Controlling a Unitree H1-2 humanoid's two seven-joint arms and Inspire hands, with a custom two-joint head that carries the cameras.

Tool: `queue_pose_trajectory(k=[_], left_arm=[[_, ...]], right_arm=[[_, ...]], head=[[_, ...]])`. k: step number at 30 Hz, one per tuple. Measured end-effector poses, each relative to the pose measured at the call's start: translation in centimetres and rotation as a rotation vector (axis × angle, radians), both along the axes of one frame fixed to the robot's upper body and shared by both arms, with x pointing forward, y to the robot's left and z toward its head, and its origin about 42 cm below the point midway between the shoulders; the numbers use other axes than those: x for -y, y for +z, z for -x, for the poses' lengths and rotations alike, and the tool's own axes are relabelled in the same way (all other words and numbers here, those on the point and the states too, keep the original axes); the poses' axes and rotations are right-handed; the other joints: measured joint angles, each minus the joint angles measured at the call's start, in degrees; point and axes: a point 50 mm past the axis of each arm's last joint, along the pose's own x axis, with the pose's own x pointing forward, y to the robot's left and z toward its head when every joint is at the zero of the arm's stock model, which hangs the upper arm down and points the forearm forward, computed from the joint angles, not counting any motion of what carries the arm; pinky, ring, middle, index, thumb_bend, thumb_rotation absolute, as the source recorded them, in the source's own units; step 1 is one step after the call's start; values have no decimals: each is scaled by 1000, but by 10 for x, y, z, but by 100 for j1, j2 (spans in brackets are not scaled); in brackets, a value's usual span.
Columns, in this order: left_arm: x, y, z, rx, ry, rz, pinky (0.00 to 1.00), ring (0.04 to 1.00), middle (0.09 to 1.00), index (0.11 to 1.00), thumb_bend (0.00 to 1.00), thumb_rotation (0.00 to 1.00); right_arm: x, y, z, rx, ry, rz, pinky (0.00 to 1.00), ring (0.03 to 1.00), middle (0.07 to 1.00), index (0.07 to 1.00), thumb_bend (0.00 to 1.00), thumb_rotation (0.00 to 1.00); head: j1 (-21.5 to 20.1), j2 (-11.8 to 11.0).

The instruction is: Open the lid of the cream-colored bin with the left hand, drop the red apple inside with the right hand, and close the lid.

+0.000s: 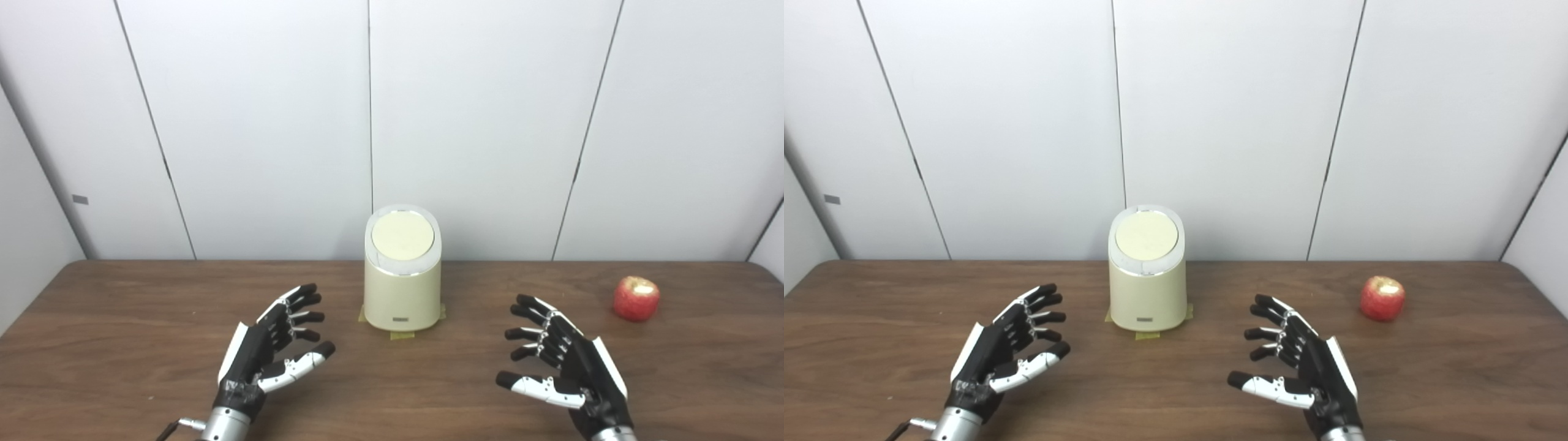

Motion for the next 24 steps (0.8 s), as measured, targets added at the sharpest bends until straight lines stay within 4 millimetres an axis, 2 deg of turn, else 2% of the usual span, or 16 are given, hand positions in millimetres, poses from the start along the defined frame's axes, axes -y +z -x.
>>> queue_pose_trajectory(k=[7, 14, 15, 19, 21, 22, 24], left_arm=[[0, 0, -1, -1, 0, 0, 607, 746, 830, 853, 638, 116], [0, 0, -1, 0, 0, -1, 625, 745, 828, 856, 638, 132], [0, 0, -1, 0, 1, -1, 631, 749, 829, 858, 644, 154], [2, 0, 0, -16, -21, -2, 710, 840, 895, 927, 758, 402], [4, -2, 0, -49, -48, -14, 765, 887, 923, 949, 819, 447], [6, -2, 1, -60, -54, -20, 829, 918, 941, 962, 847, 456], [8, -1, 2, -70, -53, -24, 880, 950, 966, 983, 873, 464]], right_arm=[[0, -4, 0, -13, 1, -16, 520, 672, 806, 810, 794, 123], [1, -4, 0, -12, -1, -12, 517, 669, 800, 805, 797, 157], [1, -4, 0, -12, -1, -12, 518, 668, 799, 804, 796, 161], [1, -4, 0, -11, 0, -11, 515, 668, 801, 807, 792, 147], [1, -5, -1, -12, 1, -12, 511, 670, 804, 810, 793, 140], [1, -5, -1, -11, 1, -12, 507, 669, 804, 809, 791, 133], [1, -6, -1, -11, 1, -12, 505, 670, 804, 808, 789, 119]], head=[[0, 17], [0, 0], [0, 0], [18, -26], [26, -44], [26, -62], [26, -79]])
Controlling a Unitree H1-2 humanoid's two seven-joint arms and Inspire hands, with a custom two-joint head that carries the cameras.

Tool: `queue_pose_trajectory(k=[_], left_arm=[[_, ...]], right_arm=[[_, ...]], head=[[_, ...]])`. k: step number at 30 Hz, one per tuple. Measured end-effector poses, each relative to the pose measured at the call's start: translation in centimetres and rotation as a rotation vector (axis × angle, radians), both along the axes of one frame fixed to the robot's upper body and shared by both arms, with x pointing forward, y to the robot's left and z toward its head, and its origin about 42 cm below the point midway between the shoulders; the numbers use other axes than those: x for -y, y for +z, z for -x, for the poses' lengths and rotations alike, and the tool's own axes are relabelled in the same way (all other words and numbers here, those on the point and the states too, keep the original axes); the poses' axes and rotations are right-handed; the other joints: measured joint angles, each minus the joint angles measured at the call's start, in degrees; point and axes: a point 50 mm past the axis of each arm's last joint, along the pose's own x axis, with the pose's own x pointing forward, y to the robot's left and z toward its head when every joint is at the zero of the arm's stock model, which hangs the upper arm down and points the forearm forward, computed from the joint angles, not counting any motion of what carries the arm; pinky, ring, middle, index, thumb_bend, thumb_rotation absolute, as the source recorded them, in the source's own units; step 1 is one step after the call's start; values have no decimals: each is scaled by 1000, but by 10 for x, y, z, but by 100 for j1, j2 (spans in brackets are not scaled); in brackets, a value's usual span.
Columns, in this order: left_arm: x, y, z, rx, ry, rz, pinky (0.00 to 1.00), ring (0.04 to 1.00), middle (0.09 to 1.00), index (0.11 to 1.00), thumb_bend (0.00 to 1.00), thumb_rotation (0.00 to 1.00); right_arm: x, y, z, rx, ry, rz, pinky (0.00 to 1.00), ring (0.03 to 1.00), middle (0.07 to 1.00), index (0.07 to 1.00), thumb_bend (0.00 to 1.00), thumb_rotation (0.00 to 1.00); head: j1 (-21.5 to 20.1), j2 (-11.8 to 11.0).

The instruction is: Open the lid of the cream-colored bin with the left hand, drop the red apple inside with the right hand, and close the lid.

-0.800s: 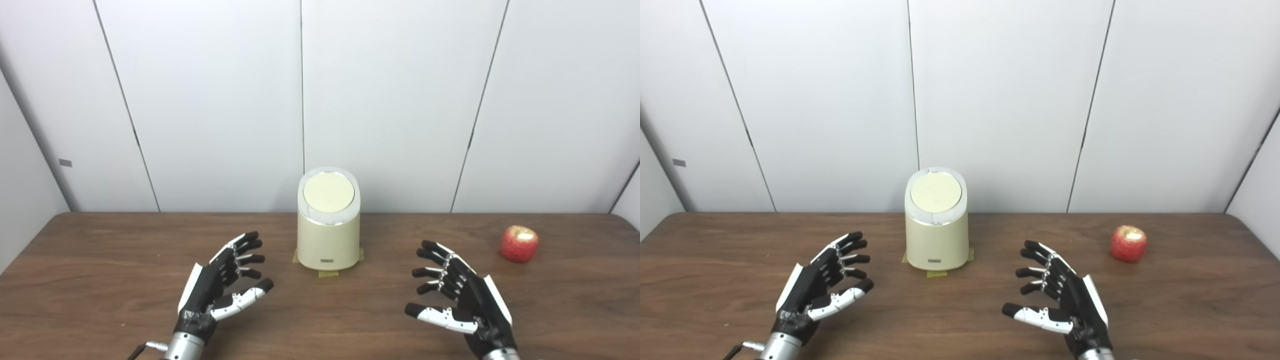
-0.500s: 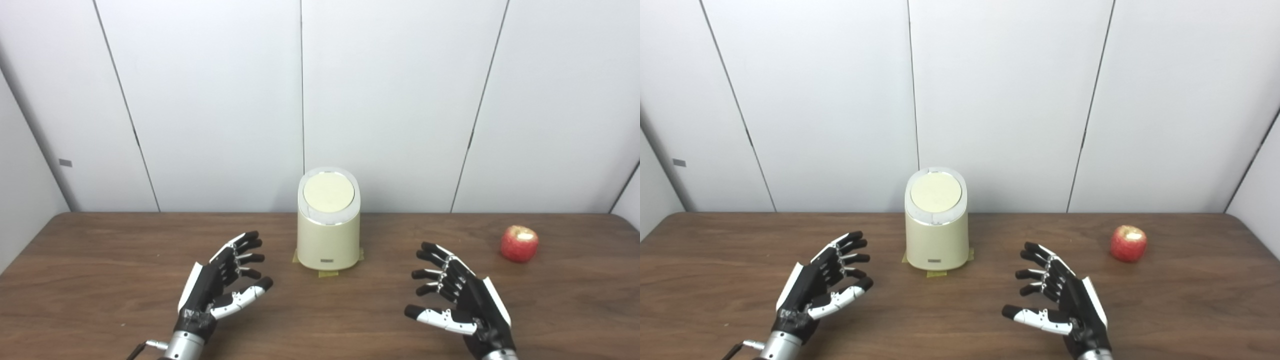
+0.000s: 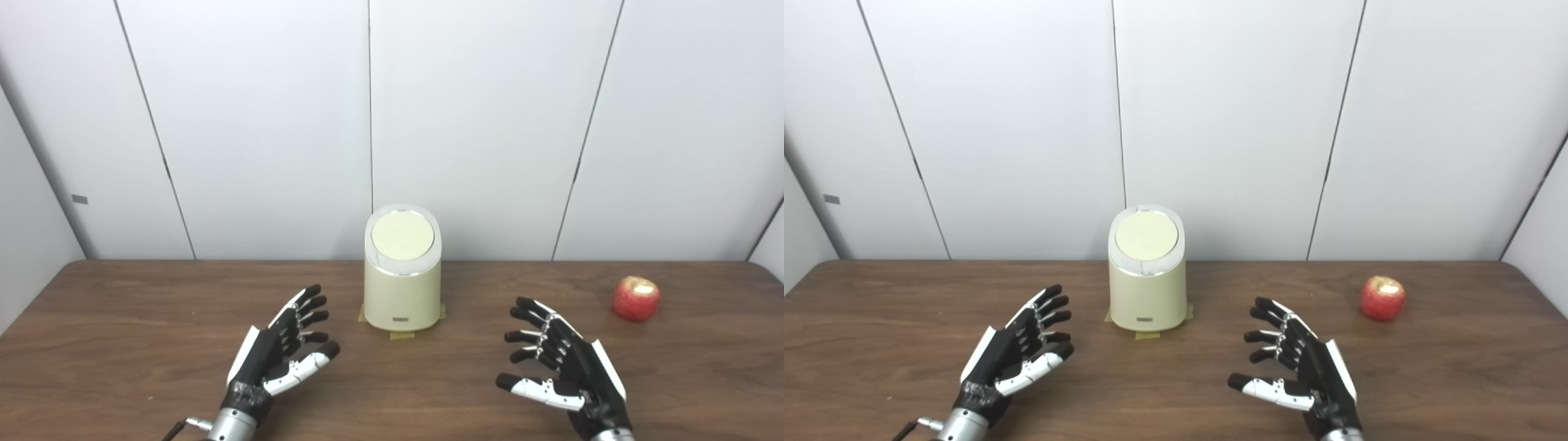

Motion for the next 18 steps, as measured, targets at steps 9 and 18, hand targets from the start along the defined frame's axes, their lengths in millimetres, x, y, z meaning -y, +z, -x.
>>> queue_pose_trajectory(k=[9, 18], left_arm=[[16, 19, -12, 43, 70, 0, 994, 1000, 1000, 1000, 886, 491], [30, 60, -45, 113, 110, -86, 1000, 1000, 1000, 1000, 854, 462]], right_arm=[[0, 1, -1, 4, 0, -5, 515, 673, 803, 807, 792, 140], [3, -4, -5, -11, -5, 2, 530, 669, 800, 808, 802, 181]], head=[[53, -27], [97, -70]])
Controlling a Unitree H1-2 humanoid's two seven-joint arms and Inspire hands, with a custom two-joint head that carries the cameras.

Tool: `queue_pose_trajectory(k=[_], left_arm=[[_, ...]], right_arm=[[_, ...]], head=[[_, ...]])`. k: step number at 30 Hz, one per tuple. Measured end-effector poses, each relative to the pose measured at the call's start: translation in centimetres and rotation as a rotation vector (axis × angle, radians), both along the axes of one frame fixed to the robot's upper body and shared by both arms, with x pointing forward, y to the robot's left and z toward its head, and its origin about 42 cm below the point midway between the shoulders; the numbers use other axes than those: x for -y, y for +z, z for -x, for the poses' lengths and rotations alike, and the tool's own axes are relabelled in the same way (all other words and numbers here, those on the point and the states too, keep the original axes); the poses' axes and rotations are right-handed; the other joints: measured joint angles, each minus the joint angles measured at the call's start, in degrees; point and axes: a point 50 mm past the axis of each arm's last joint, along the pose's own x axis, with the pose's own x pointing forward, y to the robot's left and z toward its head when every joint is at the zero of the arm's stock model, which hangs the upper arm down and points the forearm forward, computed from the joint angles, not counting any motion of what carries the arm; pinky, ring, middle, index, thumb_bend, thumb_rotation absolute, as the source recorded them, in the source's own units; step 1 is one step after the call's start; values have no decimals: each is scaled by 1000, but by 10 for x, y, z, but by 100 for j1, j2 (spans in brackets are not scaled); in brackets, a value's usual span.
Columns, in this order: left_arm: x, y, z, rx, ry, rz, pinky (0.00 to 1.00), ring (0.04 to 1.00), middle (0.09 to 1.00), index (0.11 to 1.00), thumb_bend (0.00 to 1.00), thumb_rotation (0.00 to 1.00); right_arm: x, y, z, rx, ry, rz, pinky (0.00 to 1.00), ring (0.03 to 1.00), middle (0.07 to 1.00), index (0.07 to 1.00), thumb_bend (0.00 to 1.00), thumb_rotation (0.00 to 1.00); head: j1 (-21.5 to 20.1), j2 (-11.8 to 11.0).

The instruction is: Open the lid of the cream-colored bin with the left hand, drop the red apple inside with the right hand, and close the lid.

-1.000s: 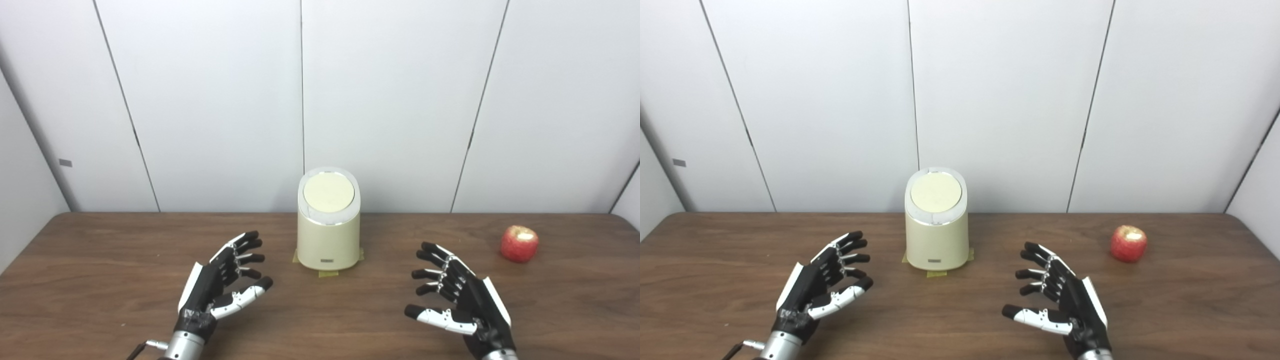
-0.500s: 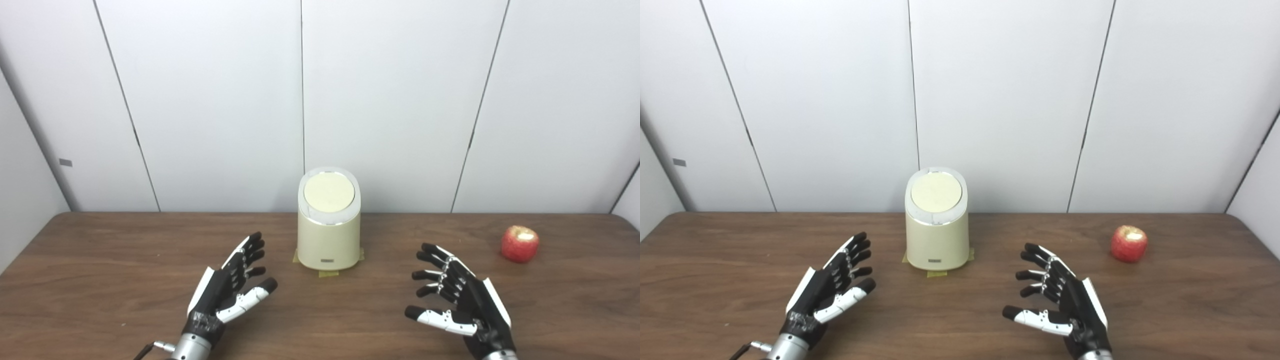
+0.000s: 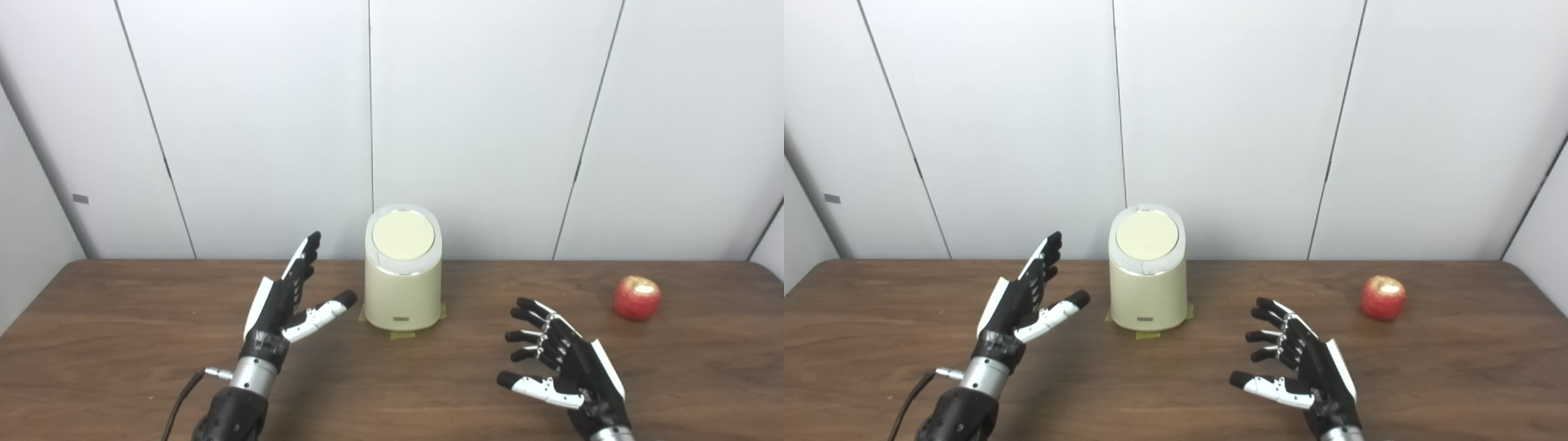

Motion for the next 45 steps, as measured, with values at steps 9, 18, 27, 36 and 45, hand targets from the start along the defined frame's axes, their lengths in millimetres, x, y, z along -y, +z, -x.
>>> queue_pose_trajectory(k=[9, 18, 27, 36, 45], left_arm=[[15, 34, -33, 15, 31, -21, 972, 1000, 1000, 1000, 875, 401], [28, 30, -60, -54, 22, -59, 945, 1000, 1000, 1000, 908, 363], [41, 53, -93, -20, 75, -150, 935, 1000, 1000, 1000, 952, 385], [44, 47, -103, -62, 99, -182, 859, 1000, 1000, 1000, 919, 341], [52, 43, -111, -53, 120, -310, 789, 1000, 1000, 1000, 918, 324]], right_arm=[[3, 1, -1, 2, -1, 4, 529, 676, 806, 798, 807, 184], [2, 2, -1, 23, 2, 1, 501, 658, 792, 800, 792, 138], [-2, 3, -1, 31, 4, -6, 498, 660, 794, 797, 791, 137], [-2, 4, -1, 40, 2, -4, 498, 649, 786, 790, 789, 144], [-3, 4, -1, 42, 3, -6, 494, 640, 784, 787, 786, 121]], head=[[-44, -18], [-79, -9], [-105, -9], [-123, 9], [-141, 26]])
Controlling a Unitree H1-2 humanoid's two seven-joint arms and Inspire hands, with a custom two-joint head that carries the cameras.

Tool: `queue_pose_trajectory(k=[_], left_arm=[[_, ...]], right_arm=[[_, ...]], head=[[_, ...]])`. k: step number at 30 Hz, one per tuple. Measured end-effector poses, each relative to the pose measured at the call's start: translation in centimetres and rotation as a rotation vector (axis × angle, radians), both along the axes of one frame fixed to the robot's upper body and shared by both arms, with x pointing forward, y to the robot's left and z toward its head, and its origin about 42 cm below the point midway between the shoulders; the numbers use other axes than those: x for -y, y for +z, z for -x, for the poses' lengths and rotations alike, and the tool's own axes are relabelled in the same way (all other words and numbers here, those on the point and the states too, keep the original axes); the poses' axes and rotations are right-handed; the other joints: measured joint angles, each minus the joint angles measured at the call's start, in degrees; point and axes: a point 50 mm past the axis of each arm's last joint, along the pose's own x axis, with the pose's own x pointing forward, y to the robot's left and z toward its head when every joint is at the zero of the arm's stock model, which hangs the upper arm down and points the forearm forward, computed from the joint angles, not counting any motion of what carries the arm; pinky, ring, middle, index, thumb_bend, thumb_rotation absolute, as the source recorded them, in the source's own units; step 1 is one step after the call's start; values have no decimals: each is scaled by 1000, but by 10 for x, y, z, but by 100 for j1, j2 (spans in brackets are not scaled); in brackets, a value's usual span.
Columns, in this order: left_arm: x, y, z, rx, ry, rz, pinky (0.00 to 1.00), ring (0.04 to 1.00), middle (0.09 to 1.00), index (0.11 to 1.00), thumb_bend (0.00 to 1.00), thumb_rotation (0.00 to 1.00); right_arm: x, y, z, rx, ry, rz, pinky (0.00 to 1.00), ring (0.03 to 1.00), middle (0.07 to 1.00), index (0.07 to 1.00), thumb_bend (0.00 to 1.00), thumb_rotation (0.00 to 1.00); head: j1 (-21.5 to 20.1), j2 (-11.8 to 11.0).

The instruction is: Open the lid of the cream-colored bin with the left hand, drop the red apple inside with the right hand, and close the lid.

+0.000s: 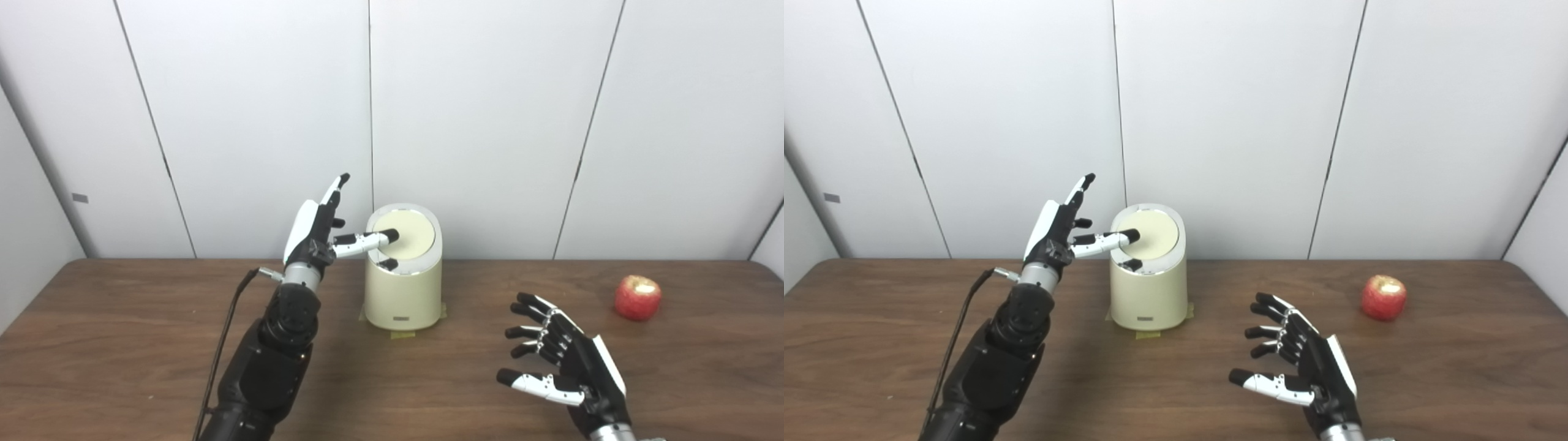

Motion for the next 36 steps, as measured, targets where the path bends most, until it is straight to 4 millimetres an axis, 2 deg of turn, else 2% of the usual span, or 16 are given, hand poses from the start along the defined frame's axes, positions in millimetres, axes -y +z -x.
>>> queue_pose_trajectory(k=[9, 19, 24, 29, 36], left_arm=[[2, 8, -13, 28, 21, -123, 826, 1000, 1000, 1000, 963, 285], [8, 6, -15, 36, 60, -194, 978, 1000, 1000, 1000, 947, 285], [16, 6, -13, 61, 100, -394, 990, 1000, 1000, 1000, 984, 301], [18, 24, -13, 143, 113, -641, 999, 1000, 1000, 1000, 1000, 274], [25, 44, -7, 192, 63, -847, 1000, 1000, 1000, 1000, 1000, 284]], right_arm=[[-2, 1, 0, 3, -2, -3, 513, 652, 786, 788, 798, 163], [-2, 6, 1, 20, -3, -6, 511, 651, 785, 783, 780, 131], [-3, 8, 1, 25, -2, -7, 518, 653, 782, 783, 796, 152], [-3, 8, 1, 25, -2, -7, 522, 654, 784, 787, 794, 153], [-4, 8, 1, 24, 0, -8, 492, 635, 782, 784, 783, 127]], head=[[-35, 44], [-26, 79], [-44, 97], [-26, 114], [-18, 132]])
